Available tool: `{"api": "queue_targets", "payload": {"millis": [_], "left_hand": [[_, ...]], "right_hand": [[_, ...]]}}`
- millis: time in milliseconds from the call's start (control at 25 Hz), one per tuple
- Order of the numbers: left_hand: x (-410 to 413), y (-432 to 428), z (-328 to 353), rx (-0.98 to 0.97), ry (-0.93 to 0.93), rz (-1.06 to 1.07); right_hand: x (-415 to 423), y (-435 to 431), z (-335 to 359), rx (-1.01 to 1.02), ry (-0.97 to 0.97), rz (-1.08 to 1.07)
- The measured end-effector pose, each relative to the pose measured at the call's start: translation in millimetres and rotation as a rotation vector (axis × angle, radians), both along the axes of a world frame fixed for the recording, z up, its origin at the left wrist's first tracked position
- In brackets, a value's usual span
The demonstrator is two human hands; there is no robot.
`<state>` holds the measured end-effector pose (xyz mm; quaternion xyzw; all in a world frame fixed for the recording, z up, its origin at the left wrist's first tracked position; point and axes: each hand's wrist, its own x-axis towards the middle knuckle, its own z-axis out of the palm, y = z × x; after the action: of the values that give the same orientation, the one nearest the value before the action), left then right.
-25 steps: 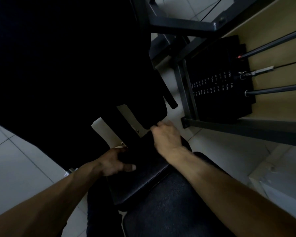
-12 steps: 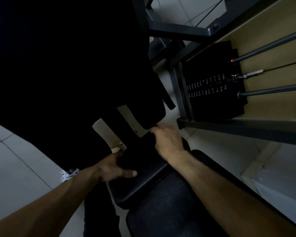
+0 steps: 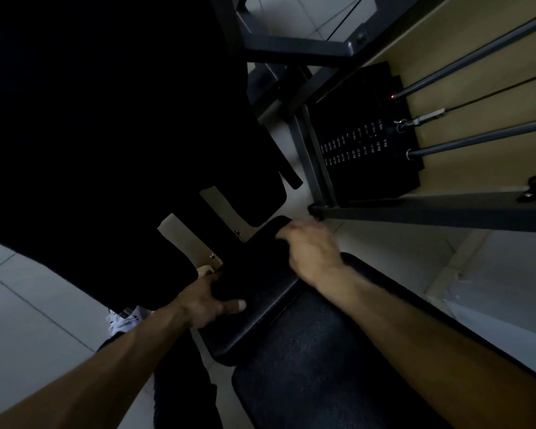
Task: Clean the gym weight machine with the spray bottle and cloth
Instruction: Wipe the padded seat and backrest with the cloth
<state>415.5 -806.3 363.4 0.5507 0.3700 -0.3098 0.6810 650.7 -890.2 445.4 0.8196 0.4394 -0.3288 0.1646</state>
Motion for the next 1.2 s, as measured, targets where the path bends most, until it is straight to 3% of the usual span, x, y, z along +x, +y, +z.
{"api": "queue_targets", "payload": {"millis": [120, 200, 360, 480, 600, 680, 840, 920, 1000, 1120, 1200], "left_hand": [[-1, -2, -3, 0.050, -0.021, -0.024], [-2, -3, -2, 0.081, -0.023, -0.035], [-2, -4, 1, 0.059, 0.005, -0.019], [0, -4, 5, 0.085, 0.029, -0.027], [0, -3, 4, 0.086, 0.020, -0.037], [1, -5, 6, 0.092, 0.008, -0.024], [-1, -6, 11, 0.082, 0.056, -0.016], [-1, -5, 11, 0.083, 0.056, -0.042], [0, -5, 13, 0.073, 0.046, -0.047], [6, -6, 18, 0.087, 0.040, -0.024], [5, -4, 19, 0.087, 0.046, -0.031]], "right_hand": [[-75, -5, 12, -0.005, 0.283, 0.172], [-67, -9, 20, 0.042, 0.332, 0.269], [25, -30, 26, 0.089, 0.080, 0.103], [13, -34, 34, 0.111, 0.038, 0.013], [-58, -34, 45, 0.095, 0.305, 0.173], [-57, -44, 53, 0.111, 0.415, 0.280], [29, -46, 60, 0.115, 0.173, 0.149], [33, -45, 64, 0.149, 0.085, 0.093], [-11, -43, 65, 0.133, 0.167, 0.154], [-84, -54, 67, 0.152, 0.460, 0.349], [-80, -53, 67, 0.126, 0.504, 0.401]]}}
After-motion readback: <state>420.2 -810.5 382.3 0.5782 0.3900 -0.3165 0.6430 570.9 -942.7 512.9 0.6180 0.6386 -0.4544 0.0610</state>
